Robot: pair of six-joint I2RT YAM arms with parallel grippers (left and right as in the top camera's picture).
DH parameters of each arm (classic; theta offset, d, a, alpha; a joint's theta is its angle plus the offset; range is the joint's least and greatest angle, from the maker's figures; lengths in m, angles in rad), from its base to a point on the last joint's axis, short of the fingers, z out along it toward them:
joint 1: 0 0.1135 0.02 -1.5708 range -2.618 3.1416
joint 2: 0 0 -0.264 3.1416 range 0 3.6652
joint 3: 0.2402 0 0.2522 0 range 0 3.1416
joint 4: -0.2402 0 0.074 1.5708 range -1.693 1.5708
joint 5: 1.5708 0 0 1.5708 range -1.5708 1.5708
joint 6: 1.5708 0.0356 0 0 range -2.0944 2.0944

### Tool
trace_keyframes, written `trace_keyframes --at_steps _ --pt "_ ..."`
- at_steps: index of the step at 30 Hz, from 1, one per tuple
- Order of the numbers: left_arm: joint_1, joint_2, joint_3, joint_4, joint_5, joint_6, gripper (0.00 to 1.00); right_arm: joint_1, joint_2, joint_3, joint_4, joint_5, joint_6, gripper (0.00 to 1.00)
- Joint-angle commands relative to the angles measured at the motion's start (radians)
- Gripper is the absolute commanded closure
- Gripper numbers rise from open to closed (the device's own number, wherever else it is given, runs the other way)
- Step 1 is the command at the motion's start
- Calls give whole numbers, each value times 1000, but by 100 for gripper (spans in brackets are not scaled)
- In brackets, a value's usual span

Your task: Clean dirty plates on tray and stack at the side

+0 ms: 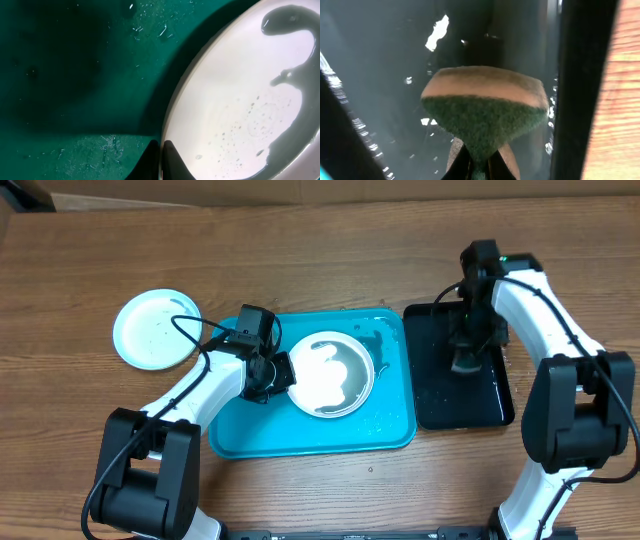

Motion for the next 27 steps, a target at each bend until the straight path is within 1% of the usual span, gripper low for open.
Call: trace_keyframes --at_steps 1,2,3,5,6,8,10,11,13,14,18,23,25,26,27 --pt "-8 13 -16 0 -2 17 94 4 -27 -79 59 26 -5 96" --pt "-8 13 -16 0 -3 17 94 5 -27 -97 78 26 -5 96" --pt "-7 13 -16 0 -3 17 94 5 -27 -106 90 26 -5 92" --pt "-8 13 -16 0 -4 17 93 5 -27 -108 101 26 -5 59" --pt "-8 13 -16 1 -6 16 89 4 -31 -93 106 26 -5 33" --pt "-8 13 -16 1 -6 16 82 0 -31 -50 87 26 -4 26" --pt "-8 13 -16 1 -8 16 71 -11 -31 21 51 27 2 24" --pt "-8 13 -16 0 -11 16 68 -18 -31 62 31 26 3 23" --pt "-8 13 -16 0 -12 16 67 -37 -31 142 -7 27 12 20" --pt "-8 13 -16 0 -14 16 67 -49 -31 174 -19 27 29 17" --pt "-8 13 -16 -1 -18 16 68 -126 -31 274 -39 27 77 13" --pt "-8 14 -16 -2 -21 16 72 -252 -27 282 -25 10 86 11" --pt "-14 19 -16 2 -27 16 74 -329 -26 277 -25 -16 86 6" --pt "-18 21 -16 3 -27 16 75 -353 -26 275 -29 -33 86 0" --pt "-21 24 -16 5 -30 16 77 -373 -26 274 -32 -51 86 0"
